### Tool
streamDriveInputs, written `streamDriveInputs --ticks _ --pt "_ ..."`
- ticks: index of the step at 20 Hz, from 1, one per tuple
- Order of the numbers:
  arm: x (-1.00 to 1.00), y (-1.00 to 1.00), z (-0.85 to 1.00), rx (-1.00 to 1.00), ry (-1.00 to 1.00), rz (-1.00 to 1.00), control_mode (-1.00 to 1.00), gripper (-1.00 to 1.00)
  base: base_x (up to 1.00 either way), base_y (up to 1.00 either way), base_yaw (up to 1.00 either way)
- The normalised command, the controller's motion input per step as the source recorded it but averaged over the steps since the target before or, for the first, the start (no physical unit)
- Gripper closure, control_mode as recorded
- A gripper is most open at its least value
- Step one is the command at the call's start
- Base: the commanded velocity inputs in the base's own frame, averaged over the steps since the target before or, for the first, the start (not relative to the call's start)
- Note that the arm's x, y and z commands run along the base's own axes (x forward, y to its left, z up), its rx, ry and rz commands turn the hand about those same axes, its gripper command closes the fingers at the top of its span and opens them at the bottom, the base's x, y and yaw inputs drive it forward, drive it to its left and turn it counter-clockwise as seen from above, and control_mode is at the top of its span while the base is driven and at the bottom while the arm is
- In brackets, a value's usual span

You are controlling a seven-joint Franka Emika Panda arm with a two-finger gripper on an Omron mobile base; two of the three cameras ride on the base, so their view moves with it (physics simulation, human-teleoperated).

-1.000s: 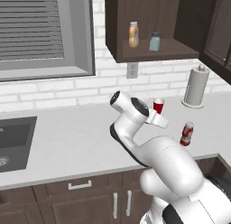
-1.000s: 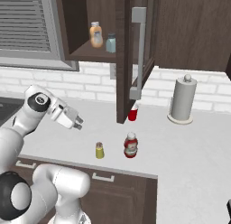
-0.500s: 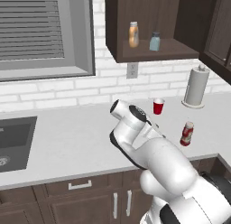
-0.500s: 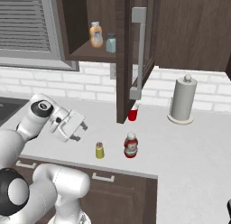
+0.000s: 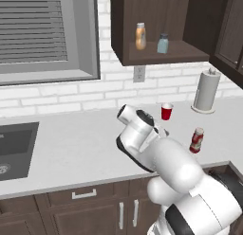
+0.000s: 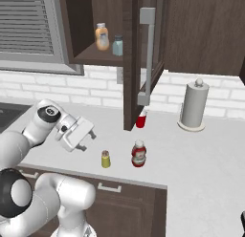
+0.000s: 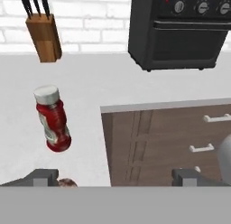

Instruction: Put the shaker and condiment bottle from the counter next to their counterparts in the cabinet.

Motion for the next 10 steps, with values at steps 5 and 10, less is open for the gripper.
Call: streamDriveInputs --ticks 5,10 --pt "0.01 -0.39 -0.21 0.00 -0.01 0.00 -1.00 -1.00 0.00 0.00 0.00" --pt "0.00 -0.03 -0.14 0.00 0.00 0.00 -1.00 -1.00 0.00 0.00 0.00"
